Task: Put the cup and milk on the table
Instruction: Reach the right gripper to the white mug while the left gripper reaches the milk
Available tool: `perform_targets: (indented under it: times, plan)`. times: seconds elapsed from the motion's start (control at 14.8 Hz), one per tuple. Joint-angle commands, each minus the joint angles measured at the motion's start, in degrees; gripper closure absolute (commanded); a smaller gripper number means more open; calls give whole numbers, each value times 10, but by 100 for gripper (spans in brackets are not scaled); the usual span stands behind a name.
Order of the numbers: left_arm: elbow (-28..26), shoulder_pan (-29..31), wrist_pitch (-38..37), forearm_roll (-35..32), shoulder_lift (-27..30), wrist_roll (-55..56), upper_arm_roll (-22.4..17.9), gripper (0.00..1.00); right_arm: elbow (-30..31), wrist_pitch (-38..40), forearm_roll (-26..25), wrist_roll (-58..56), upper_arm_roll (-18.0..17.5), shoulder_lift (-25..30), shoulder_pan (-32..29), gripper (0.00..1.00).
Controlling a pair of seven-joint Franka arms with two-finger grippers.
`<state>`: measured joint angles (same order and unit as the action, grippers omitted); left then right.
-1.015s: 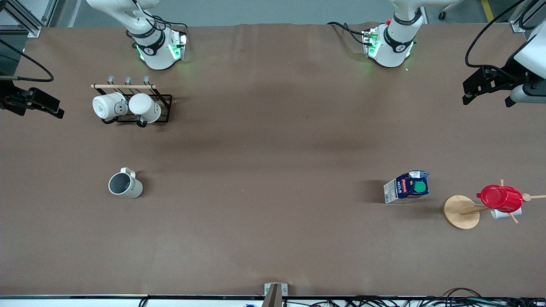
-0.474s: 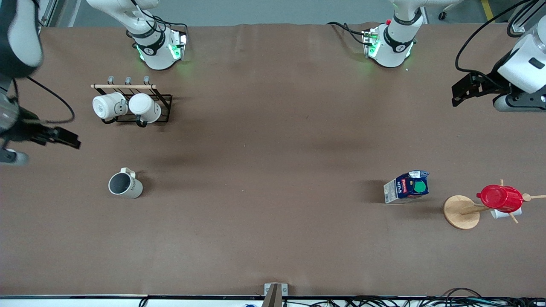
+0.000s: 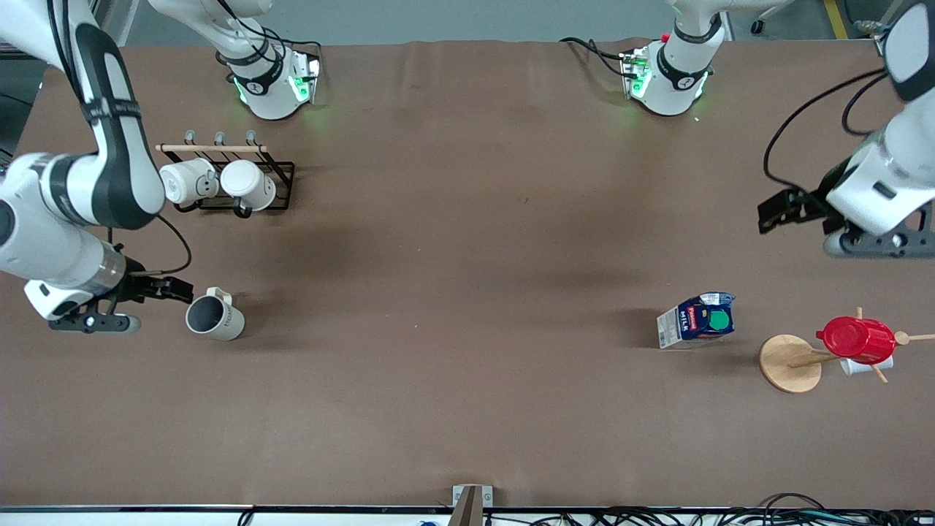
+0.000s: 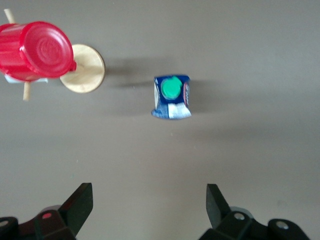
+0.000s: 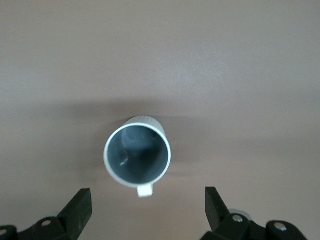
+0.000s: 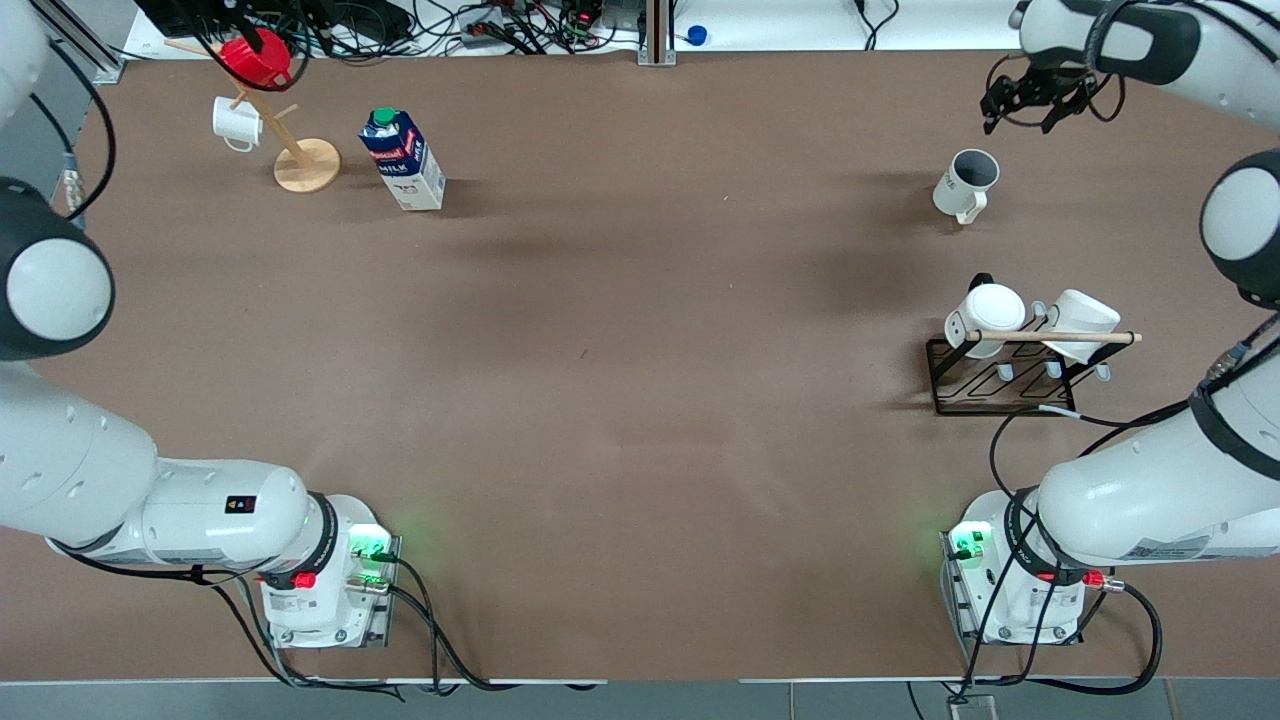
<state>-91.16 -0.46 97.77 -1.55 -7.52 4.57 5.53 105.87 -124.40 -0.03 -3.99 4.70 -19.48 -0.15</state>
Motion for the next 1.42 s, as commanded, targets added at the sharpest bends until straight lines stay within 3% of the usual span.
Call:
perform_targets:
  times: [0.0, 0.27, 0.47, 0.54, 0.74, 0.95, 1.08, 1.22, 1.35]
  plan:
    - [-45, 21, 63, 4, -8, 2, 2, 0, 20, -50, -2, -29, -4, -20, -11, 0]
    - [-42, 20, 74, -4, -48, 3, 0, 0, 80, -159, -2, -37, -4, -42, -12, 0]
    - [-33, 18, 74, -4, -69, 3, 2, 0, 80, -161, -2, -37, -4, -56, -10, 14]
    - [-30, 15, 74, -4, -75, 2, 2, 0, 80, -164, -2, -37, -4, -58, -11, 22]
    - [-17, 13, 91, -3, -107, 2, 3, 0, 79, -163, -2, -35, -4, -60, -9, 72]
    - [8, 12, 101, 1, -134, 1, 4, 0, 72, -163, 8, -26, -4, -62, -13, 98]
    - [17, 11, 102, 2, -148, 2, 5, 0, 58, -154, 40, -23, -4, -65, -13, 100]
    - [17, 9, 109, 2, -161, 2, 7, 0, 39, -135, 41, -23, -4, -65, -12, 100]
    - [17, 6, 121, 2, -168, 2, 7, 0, 1, -56, 42, -9, -5, -58, -6, 100]
